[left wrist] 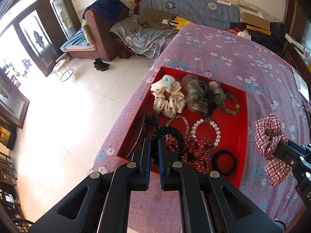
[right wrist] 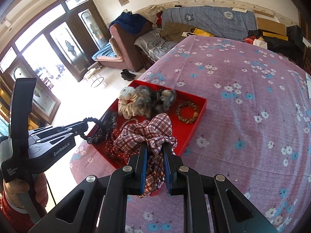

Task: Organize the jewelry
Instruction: 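Lower the black scrunchie into the tray while the right tool lowers the plaid one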

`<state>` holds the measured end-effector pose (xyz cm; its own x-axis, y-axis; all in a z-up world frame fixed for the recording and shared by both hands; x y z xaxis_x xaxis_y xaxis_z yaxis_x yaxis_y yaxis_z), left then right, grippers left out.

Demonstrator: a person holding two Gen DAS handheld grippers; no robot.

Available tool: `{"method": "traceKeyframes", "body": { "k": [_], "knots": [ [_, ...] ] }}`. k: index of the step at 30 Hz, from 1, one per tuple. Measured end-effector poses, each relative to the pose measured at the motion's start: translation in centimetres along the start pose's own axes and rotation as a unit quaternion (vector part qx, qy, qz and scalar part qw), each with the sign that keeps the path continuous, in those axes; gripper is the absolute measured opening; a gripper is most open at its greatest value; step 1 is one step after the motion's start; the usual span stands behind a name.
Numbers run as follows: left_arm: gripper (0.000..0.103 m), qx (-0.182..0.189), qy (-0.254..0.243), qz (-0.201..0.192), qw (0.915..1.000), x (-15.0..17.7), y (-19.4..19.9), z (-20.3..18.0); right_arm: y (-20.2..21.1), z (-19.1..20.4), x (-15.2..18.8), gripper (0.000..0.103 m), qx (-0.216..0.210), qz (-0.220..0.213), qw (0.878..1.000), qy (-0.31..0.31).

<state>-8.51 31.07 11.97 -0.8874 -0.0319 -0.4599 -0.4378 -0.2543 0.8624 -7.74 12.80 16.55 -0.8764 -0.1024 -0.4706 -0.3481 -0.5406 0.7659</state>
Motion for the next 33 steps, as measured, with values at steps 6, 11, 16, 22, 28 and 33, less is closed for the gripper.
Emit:
{"method": "traceKeyframes", "body": {
  "k": [6, 11, 16, 22, 28, 33],
  "knots": [
    [0.007, 0.003, 0.001, 0.001, 1.0000, -0.1, -0.5, 0.6, -0.7, 0.8, 0.2, 0.017, -0.002, 0.006, 1.000, 0.004],
    [0.007, 0.010, -0.005, 0.000, 0.9999, -0.7, -1.0, 0.5, -1.0, 1.0, 0.3, 0.017, 0.000, 0.008, 1.000, 0.002],
    [0.007, 0.017, -0.010, -0.003, 0.9998, -1.3, -1.5, 0.5, -1.2, 0.8, 0.4, 0.017, 0.008, 0.007, 1.000, -0.004],
    [0.007, 0.028, -0.018, -0.004, 0.9994, -1.8, -2.3, 0.0, -1.1, 0.1, 0.1, 0.018, 0.025, 0.002, 1.000, -0.016],
    [0.007, 0.035, -0.024, -0.006, 0.9991, -2.6, -3.3, -0.2, -1.2, -0.6, -0.4, 0.018, 0.032, 0.005, 0.999, -0.032],
    [0.007, 0.041, -0.025, -0.003, 0.9988, -3.1, -4.1, -0.2, -1.7, -0.8, -0.8, 0.019, 0.038, 0.008, 0.999, -0.036]
  ]
}}
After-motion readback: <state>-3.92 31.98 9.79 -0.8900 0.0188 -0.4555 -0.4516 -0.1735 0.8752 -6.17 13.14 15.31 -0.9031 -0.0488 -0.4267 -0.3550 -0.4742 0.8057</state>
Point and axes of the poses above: each gripper's, at about its wrist camera, not at the fingertips, and y roughly against the way its jaws point, z to its left, x to its underside, the point moved 2 cm from there along -y, roughly the way its jaws point, and after that the axes turned 12 degrees about -y, right-handed, at the moved point
